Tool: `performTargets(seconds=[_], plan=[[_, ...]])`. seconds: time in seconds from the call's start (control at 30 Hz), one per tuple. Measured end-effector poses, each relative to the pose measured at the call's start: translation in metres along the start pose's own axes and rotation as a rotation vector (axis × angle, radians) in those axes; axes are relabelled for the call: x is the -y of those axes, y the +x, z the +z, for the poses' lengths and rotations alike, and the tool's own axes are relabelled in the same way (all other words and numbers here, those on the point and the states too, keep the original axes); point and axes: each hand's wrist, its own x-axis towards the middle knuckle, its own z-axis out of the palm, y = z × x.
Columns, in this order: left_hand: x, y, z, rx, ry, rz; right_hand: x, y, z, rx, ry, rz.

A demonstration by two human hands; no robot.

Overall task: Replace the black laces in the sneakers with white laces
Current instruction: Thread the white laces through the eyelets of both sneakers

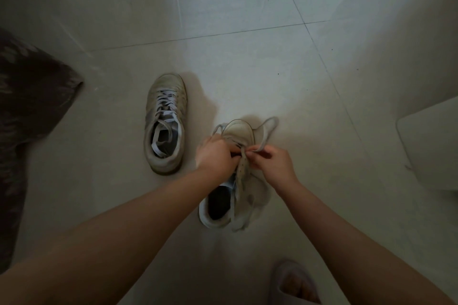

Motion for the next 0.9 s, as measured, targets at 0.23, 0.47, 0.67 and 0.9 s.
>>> performTargets(seconds=[0.23, 0.47, 0.67, 0.9], plan=[[-0.011, -0.001, 0.019, -0.042, -0.147, -0.098, -0.001, 0.005, -0.002, -0.05, 0.081, 0.098], [-0.004, 0.009, 0.028, -0.054, -0.279, -0.068, 0.002, -0.007, 0.0, -0.004, 0.049, 0.097], [-0.001, 0.011, 0.033, -0.06, -0.312, -0.019, 0.007, -0.01, 0.001, -0.02, -0.052, 0.102], [-0.007, 0.01, 0.036, -0.127, -0.22, -0.049, 0.011, -0.016, 0.009, -0.059, -0.117, 0.039]])
